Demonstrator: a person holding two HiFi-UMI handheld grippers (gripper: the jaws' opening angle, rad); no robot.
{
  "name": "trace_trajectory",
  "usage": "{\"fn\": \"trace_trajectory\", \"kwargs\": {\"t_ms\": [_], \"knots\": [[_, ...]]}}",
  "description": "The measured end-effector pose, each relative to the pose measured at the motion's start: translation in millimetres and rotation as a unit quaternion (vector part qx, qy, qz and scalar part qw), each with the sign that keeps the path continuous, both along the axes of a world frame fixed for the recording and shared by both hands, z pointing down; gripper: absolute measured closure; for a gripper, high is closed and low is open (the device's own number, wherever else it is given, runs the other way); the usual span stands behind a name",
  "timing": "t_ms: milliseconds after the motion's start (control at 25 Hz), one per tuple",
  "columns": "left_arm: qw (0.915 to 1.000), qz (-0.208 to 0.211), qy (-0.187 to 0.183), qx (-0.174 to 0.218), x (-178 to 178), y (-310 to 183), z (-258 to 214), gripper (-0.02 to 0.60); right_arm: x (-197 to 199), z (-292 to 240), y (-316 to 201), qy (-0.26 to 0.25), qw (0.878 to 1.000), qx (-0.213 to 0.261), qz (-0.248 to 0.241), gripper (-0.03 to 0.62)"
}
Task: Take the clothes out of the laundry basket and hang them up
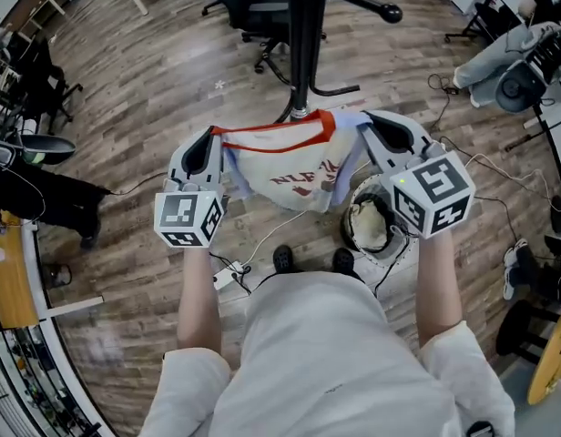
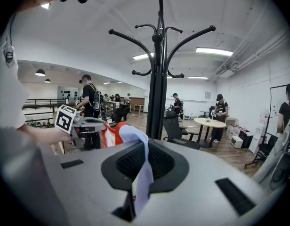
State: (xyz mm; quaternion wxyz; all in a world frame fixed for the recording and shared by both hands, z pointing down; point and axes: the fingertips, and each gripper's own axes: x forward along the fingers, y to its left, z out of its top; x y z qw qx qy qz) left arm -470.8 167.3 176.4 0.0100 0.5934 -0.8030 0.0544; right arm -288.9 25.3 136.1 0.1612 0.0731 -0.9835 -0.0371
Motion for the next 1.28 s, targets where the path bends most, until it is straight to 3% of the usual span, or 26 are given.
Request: {"fn": "trace_trajectory", "kwargs": {"t_ms": [280, 560, 1280], "knots": [[0.9993, 0.035, -0.016, 0.002, -11, -21, -13, 0.557, 8, 15, -11, 0.004, 0.999, -0.011, 0.049, 0.576], [0.9971, 0.072, -0.011, -0.022, -29, -53, 4, 0.557, 6, 53, -25, 0.030, 0.994, -0.036, 0.095, 0.576], [0.9922, 0.106, 0.013, -0.065, -50, -90, 61, 0.557, -4, 114, -51, 0.072, 0.982, -0.054, 0.166, 0.574]]}}
